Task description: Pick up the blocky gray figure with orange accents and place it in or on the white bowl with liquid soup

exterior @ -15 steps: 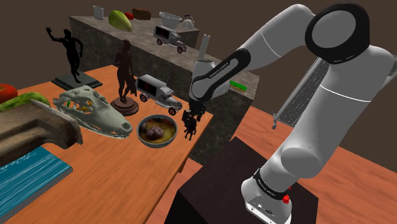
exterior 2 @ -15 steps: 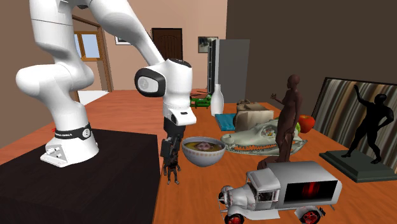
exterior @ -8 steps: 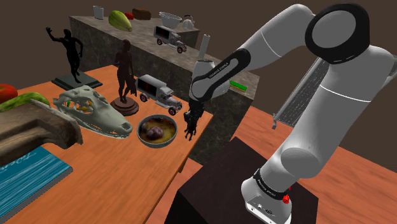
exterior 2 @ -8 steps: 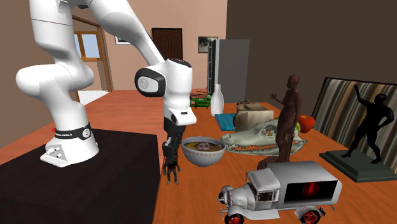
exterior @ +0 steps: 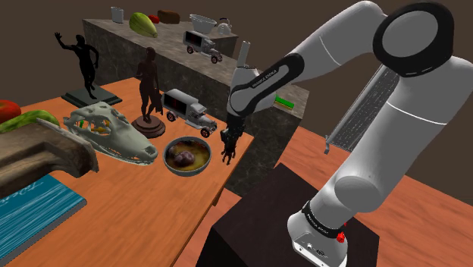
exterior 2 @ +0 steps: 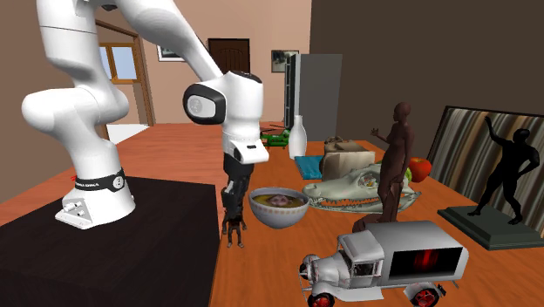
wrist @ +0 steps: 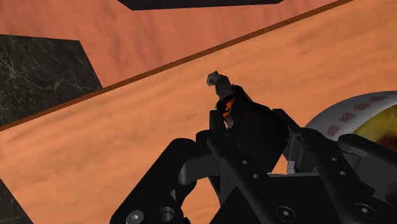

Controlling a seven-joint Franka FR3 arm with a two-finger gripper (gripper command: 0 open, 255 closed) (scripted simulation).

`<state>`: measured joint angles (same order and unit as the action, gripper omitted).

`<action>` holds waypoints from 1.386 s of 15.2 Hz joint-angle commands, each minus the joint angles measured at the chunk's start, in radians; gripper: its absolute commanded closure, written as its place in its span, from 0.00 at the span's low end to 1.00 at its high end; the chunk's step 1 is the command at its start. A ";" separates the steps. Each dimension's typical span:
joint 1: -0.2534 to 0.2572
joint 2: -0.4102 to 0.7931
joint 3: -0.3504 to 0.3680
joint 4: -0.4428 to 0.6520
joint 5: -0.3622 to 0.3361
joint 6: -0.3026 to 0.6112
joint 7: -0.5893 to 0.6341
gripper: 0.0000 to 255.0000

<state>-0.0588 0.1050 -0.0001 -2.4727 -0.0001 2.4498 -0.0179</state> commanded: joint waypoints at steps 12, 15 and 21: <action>0.002 -0.151 0.002 0.036 0.001 -0.187 0.003 1.00; 0.002 -0.180 0.002 0.050 0.001 -0.230 0.003 1.00; 0.002 -0.232 0.002 0.084 0.001 -0.316 0.003 1.00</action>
<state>-0.0579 -0.1176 0.0004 -2.3966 0.0002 2.1514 -0.0166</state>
